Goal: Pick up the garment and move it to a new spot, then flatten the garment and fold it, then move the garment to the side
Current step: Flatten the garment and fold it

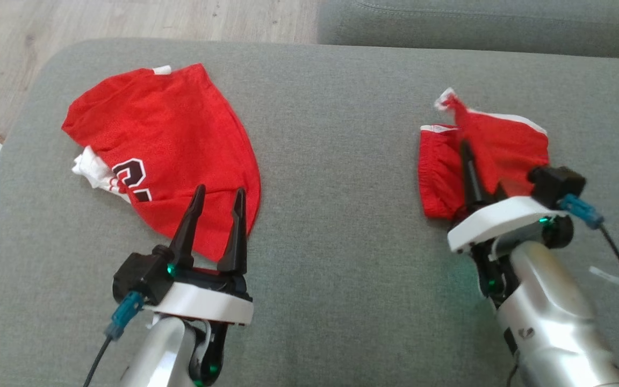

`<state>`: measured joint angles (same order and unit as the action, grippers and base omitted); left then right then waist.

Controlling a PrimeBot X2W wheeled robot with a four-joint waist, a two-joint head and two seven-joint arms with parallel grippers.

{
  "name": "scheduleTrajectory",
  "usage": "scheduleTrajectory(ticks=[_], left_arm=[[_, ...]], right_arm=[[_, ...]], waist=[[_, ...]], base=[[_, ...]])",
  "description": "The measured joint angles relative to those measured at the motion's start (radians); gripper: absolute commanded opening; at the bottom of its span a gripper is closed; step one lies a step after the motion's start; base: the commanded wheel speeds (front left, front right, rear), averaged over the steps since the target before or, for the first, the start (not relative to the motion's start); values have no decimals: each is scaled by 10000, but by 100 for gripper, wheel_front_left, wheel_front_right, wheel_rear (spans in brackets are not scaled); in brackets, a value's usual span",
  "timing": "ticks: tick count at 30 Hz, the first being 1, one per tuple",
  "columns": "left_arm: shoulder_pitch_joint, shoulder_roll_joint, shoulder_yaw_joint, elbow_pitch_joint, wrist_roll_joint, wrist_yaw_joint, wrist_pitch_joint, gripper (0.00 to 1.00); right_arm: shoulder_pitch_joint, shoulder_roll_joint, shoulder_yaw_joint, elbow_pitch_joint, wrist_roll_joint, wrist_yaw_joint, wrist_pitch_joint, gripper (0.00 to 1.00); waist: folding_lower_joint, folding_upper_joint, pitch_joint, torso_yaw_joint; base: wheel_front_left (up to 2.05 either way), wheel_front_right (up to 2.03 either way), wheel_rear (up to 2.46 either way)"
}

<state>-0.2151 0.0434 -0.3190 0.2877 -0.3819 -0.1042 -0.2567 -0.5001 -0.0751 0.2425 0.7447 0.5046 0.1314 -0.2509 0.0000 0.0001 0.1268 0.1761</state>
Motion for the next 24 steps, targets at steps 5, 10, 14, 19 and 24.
scheduleTrajectory(ticks=[5, 10, 14, 19, 24], left_arm=[[3, 0, 0, 15, 0, 2, 0, 100], [7, 0, 12, 25, 0, 77, 0, 100], [7, 0, 102, 10, -86, 88, 0, 100], [22, 2, 326, -109, -102, 132, 0, 100], [192, 4, 635, -384, -102, 132, 0, 100]], right_arm=[[1, -88, 685, 305, 107, 0, 0, 0], [-12, -288, 1708, 771, 176, 0, 2, 100], [-28, -408, 2644, 1133, -96, 0, 2, 100], [-217, -579, 3572, 604, -389, 0, 2, 100], [-179, -1053, 2266, -1012, -535, 0, 2, 100]], waist=[[0, 0, -43, 41], [1, 0, -24, -44], [1, 0, -32, -176], [0, 0, -138, -539], [0, 0, -263, -944]], base=[[0, 0, 0], [0, 0, 0], [0, 0, 0], [0, 0, 0], [0, 0, 0]])
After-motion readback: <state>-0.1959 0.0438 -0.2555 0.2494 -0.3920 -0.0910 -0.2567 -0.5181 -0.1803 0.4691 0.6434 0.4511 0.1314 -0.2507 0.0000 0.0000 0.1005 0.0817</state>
